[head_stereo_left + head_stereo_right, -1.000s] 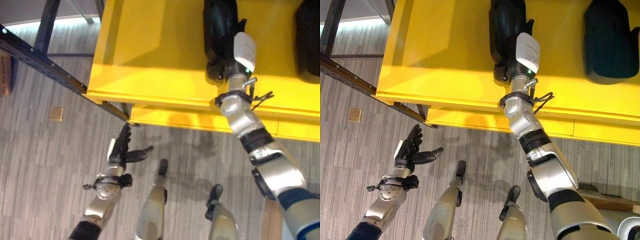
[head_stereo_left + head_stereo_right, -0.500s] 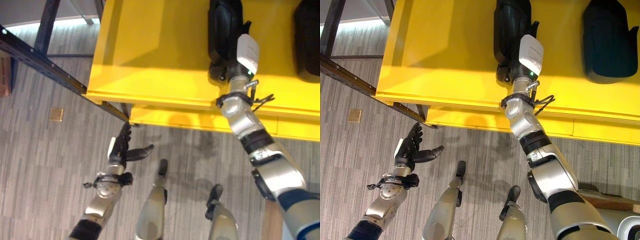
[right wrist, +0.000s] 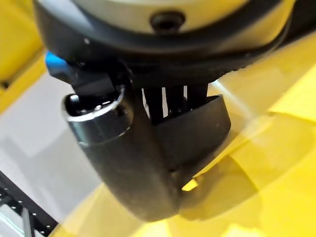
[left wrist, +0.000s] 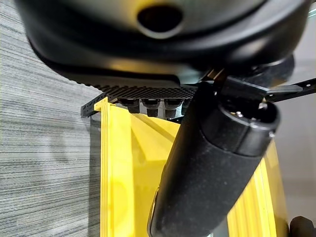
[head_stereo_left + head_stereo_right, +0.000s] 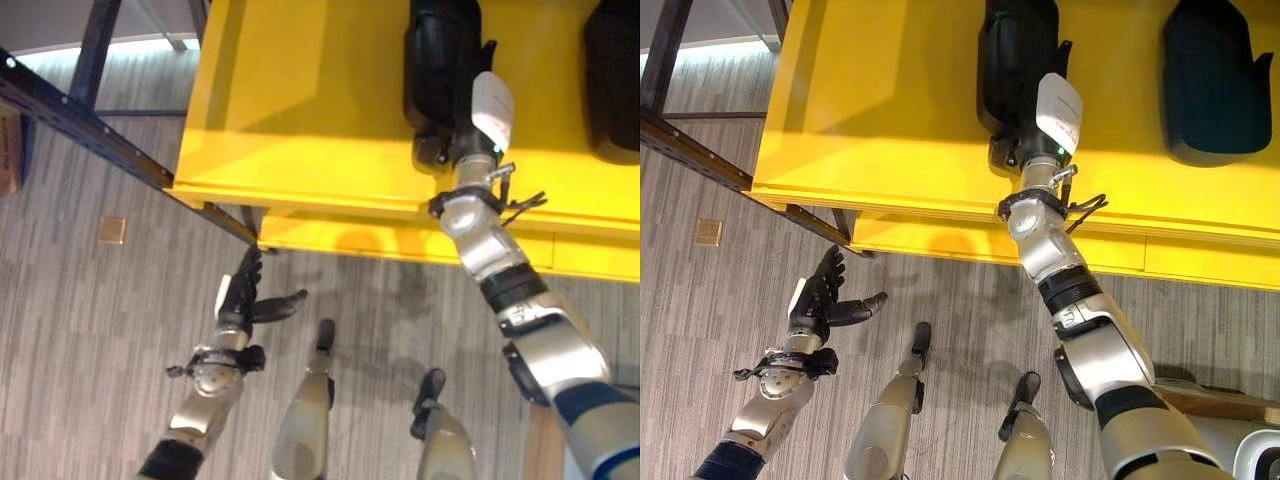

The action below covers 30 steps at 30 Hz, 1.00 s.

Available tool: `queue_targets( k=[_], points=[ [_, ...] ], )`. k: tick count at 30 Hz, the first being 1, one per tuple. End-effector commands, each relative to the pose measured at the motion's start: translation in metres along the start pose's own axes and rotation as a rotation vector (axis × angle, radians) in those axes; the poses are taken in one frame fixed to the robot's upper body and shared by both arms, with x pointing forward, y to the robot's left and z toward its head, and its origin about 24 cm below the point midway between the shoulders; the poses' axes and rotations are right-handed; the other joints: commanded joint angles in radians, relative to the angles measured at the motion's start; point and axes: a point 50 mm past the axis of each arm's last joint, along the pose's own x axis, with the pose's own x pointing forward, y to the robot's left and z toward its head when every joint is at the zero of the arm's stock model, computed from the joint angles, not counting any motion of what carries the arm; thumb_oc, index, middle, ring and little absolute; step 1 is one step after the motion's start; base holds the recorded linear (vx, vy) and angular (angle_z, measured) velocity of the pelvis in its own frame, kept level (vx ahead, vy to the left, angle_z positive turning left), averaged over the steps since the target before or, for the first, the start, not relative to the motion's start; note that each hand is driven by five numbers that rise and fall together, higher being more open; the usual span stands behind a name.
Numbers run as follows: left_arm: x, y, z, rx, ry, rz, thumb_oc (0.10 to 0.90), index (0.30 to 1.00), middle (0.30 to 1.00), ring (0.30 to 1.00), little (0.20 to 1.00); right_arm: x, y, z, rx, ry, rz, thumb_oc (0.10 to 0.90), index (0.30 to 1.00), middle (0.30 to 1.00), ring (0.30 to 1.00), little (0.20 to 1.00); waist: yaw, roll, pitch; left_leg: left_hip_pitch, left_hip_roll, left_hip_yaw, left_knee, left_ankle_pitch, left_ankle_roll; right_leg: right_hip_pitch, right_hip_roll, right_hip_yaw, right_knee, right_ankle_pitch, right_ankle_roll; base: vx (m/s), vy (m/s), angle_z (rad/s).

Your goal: Move parts from the plastic box to the shelf.

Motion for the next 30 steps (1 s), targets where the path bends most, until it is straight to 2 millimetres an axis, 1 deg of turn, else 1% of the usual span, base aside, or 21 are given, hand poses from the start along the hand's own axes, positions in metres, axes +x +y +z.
queue_targets(
  k=[1, 2, 3, 4, 5, 8, 9, 12, 15, 16, 18, 21, 22, 23, 26, 27, 28, 30],
  points=[
    [0.001, 0.009, 0.037, 0.027, -0.196, 0.023, 0.900, 1.000, 1.000, 1.000, 1.000, 0.012, -0.040, 0.062, 0.168, -0.283, -0.161, 0.900, 1.000, 1.000, 1.000, 1.000, -0.009, -0.031, -0.012, -0.004, 0.016, 0.076, 0.051, -0.035, 0.016, -0.003, 0.002, 0.043, 0.069, 0.015, -0.039, 0.01, 0.001, -0.05],
    [0.001, 0.009, 0.037, 0.027, -0.195, 0.026, 0.900, 1.000, 1.000, 1.000, 1.000, 0.011, -0.041, 0.066, 0.188, -0.301, -0.169, 0.900, 1.000, 1.000, 1.000, 1.000, -0.011, -0.033, -0.011, -0.004, 0.017, 0.077, 0.051, -0.036, 0.015, -0.004, 0.002, 0.044, 0.069, 0.015, -0.040, 0.01, -0.001, -0.04],
    [0.001, 0.009, 0.037, 0.028, -0.194, 0.026, 0.900, 1.000, 1.000, 1.000, 1.000, 0.010, -0.041, 0.066, 0.188, -0.300, -0.169, 0.900, 1.000, 1.000, 1.000, 1.000, -0.011, -0.034, -0.012, -0.004, 0.017, 0.077, 0.051, -0.036, 0.015, -0.004, 0.002, 0.044, 0.069, 0.015, -0.040, 0.00, 0.000, 0.00],
    [0.001, 0.010, 0.037, 0.029, -0.192, 0.034, 0.900, 1.000, 1.000, 1.000, 1.000, 0.007, -0.047, 0.074, 0.209, -0.347, -0.191, 0.900, 1.000, 1.000, 1.000, 1.000, -0.014, -0.036, -0.011, -0.004, 0.017, 0.078, 0.052, -0.036, 0.015, -0.005, 0.002, 0.044, 0.071, 0.014, -0.040, 0.00, 0.000, 0.00],
    [0.000, 0.010, 0.036, 0.030, -0.191, 0.034, 0.900, 1.000, 1.000, 1.000, 1.000, 0.007, -0.047, 0.074, 0.209, -0.346, -0.190, 0.900, 1.000, 1.000, 1.000, 1.000, -0.014, -0.037, -0.011, -0.004, 0.017, 0.078, 0.052, -0.036, 0.015, -0.005, 0.002, 0.044, 0.072, 0.013, -0.040, 0.00, 0.000, 0.00],
    [0.000, 0.012, 0.037, 0.038, -0.193, 0.046, 0.900, 1.000, 1.000, 1.000, 1.000, -0.001, -0.060, 0.092, 0.266, -0.438, -0.245, 0.900, 1.000, 1.000, 1.000, 1.000, -0.020, -0.042, -0.010, -0.006, 0.018, 0.077, 0.054, -0.037, 0.014, -0.009, 0.004, 0.048, 0.075, 0.010, -0.042, 0.00, 0.000, 0.00],
    [-0.001, 0.012, 0.037, 0.038, -0.192, 0.051, 0.900, 1.000, 1.000, 1.000, 1.000, -0.007, -0.065, 0.102, 0.304, -0.487, -0.267, 0.900, 1.000, 1.000, 1.000, 1.000, -0.024, -0.046, -0.010, -0.009, 0.018, 0.079, 0.056, -0.037, 0.013, -0.011, 0.005, 0.049, 0.079, 0.009, -0.043, 0.00, 0.000, 0.00],
    [-0.002, 0.013, 0.037, 0.042, -0.189, 0.062, 0.900, 1.000, 1.000, 1.000, 1.000, -0.019, -0.073, 0.115, 0.372, -0.561, -0.293, 0.900, 1.000, 1.000, 1.000, 1.000, -0.030, -0.054, -0.009, -0.011, 0.021, 0.081, 0.057, -0.038, 0.013, -0.016, 0.006, 0.052, 0.080, 0.008, -0.045, 0.00, 0.000, 0.00],
    [-0.004, 0.015, 0.038, 0.048, -0.193, 0.075, 0.900, 1.000, 1.000, 1.000, 1.000, -0.026, -0.080, 0.119, 0.369, -0.600, -0.326, 0.900, 1.000, 1.000, 1.000, 1.000, -0.037, -0.059, -0.010, -0.013, 0.024, 0.081, 0.062, -0.041, 0.013, -0.021, 0.008, 0.055, 0.088, 0.004, -0.046, 0.00, 0.000, 0.00],
    [-0.004, 0.015, 0.039, 0.052, -0.197, 0.081, 0.900, 1.000, 1.000, 1.000, 1.000, -0.029, -0.086, 0.121, 0.390, -0.619, -0.357, 0.900, 1.000, 1.000, 1.000, 1.000, -0.040, -0.061, -0.010, -0.013, 0.024, 0.082, 0.063, -0.041, 0.013, -0.023, 0.010, 0.058, 0.090, 0.002, -0.047, 0.00, 0.000, 0.00],
    [-0.004, 0.016, 0.039, 0.057, -0.197, 0.089, 0.900, 1.000, 1.000, 1.000, 1.000, -0.038, -0.092, 0.125, 0.432, -0.655, -0.385, 0.900, 1.000, 1.000, 1.000, 1.000, -0.047, -0.067, -0.009, -0.013, 0.026, 0.083, 0.066, -0.043, 0.012, -0.026, 0.012, 0.060, 0.093, 0.002, -0.048, 0.00, 0.000, 0.00],
    [-0.006, 0.018, 0.037, 0.063, -0.189, 0.103, 0.900, 1.000, 1.000, 1.000, 1.000, -0.053, -0.094, 0.127, 0.479, -0.707, -0.370, 0.900, 1.000, 1.000, 1.000, 1.000, -0.059, -0.077, -0.011, -0.005, 0.032, 0.090, 0.064, -0.042, 0.012, -0.024, 0.016, 0.065, 0.090, 0.004, -0.047, 0.00, -0.002, -0.03],
    [-0.006, 0.018, 0.037, 0.064, -0.188, 0.103, 0.900, 1.000, 1.000, 1.000, 1.000, -0.053, -0.094, 0.126, 0.480, -0.706, -0.369, 0.900, 1.000, 1.000, 1.000, 1.000, -0.059, -0.077, -0.012, -0.004, 0.032, 0.090, 0.063, -0.042, 0.012, -0.024, 0.016, 0.066, 0.089, 0.005, -0.048, -0.02, 0.002, -0.06],
    [-0.008, 0.019, 0.034, 0.063, -0.180, 0.106, 0.900, 1.000, 1.000, 1.000, 1.000, -0.063, -0.091, 0.120, 0.496, -0.713, -0.324, 0.900, 1.000, 1.000, 1.000, 1.000, -0.070, -0.085, -0.017, 0.005, 0.038, 0.093, 0.058, -0.040, 0.010, -0.022, 0.020, 0.071, 0.085, 0.007, -0.047, -0.02, 0.003, -0.06],
    [-0.009, 0.019, 0.033, 0.060, -0.176, 0.104, 0.900, 1.000, 1.000, 1.000, 1.000, -0.074, -0.085, 0.111, 0.517, -0.707, -0.260, 0.900, 1.000, 1.000, 1.000, 1.000, -0.080, -0.094, -0.025, 0.018, 0.043, 0.098, 0.052, -0.038, 0.008, -0.016, 0.024, 0.076, 0.078, 0.010, -0.047, -0.01, 0.000, -0.10],
    [-0.009, 0.019, 0.031, 0.061, -0.170, 0.106, 0.900, 1.000, 1.000, 1.000, 1.000, -0.080, -0.082, 0.108, 0.564, -0.701, -0.230, 0.900, 1.000, 1.000, 1.000, 1.000, -0.086, -0.096, -0.028, 0.023, 0.046, 0.099, 0.050, -0.036, 0.006, -0.013, 0.026, 0.081, 0.072, 0.012, -0.046, -0.01, 0.000, -0.15],
    [-0.010, 0.019, 0.030, 0.061, -0.167, 0.106, 0.900, 1.000, 1.000, 1.000, 1.000, -0.080, -0.082, 0.107, 0.565, -0.699, -0.227, 0.900, 1.000, 1.000, 1.000, 1.000, -0.084, -0.096, -0.030, 0.026, 0.046, 0.101, 0.048, -0.036, 0.006, -0.011, 0.027, 0.081, 0.070, 0.013, -0.047, 0.00, 0.001, -0.13],
    [-0.011, 0.017, 0.025, 0.059, -0.147, 0.094, 0.900, 1.000, 1.000, 1.000, 1.000, -0.093, -0.072, 0.099, 0.646, -0.673, -0.142, 0.900, 1.000, 1.000, 1.000, 1.000, -0.092, -0.101, -0.037, 0.043, 0.050, 0.106, 0.039, -0.033, 0.005, 0.000, 0.031, 0.085, 0.056, 0.017, -0.045, 0.00, 0.003, -0.11]
  ],
)
